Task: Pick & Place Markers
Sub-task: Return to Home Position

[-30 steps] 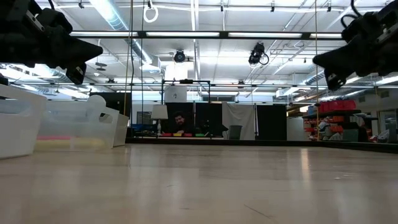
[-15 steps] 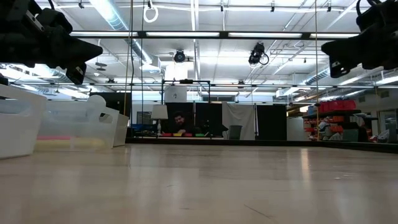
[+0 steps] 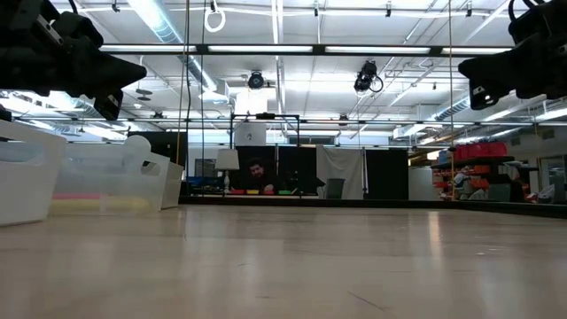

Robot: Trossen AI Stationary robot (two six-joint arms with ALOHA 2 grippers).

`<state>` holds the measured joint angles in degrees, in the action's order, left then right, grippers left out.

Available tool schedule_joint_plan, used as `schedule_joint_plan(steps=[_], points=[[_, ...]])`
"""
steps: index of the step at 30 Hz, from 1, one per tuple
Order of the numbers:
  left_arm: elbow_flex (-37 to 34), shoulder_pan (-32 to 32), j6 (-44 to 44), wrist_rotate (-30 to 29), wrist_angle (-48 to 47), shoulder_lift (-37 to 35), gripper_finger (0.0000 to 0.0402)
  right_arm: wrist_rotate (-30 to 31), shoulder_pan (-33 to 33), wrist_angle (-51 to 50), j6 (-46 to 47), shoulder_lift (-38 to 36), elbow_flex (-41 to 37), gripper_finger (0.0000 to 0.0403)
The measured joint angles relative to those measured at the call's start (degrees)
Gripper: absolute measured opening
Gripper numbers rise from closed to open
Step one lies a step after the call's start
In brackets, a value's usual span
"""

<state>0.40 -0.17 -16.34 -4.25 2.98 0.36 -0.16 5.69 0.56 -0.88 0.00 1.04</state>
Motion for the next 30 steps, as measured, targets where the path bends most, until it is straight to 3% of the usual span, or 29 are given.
schedule_joint_plan(steps=[6, 14, 30], points=[[0.0, 0.01, 0.0, 0.0, 0.0, 0.0, 0.0013, -0.01, -0.42, 0.01, 0.39, -0.01, 0.0, 0.0024], [0.0, 0.01, -0.01, 0.0, -0.02, 0.0, 0.0014, 0.09, -6.07, 0.01, 0.4, -0.01, 0.0, 0.0024], [0.0, -0.01, 0.0, 0.0, -0.02, 0.0, 0.0012, -0.04, -6.43, 0.04, 0.91, 0.58, -0.04, 0.0024]])
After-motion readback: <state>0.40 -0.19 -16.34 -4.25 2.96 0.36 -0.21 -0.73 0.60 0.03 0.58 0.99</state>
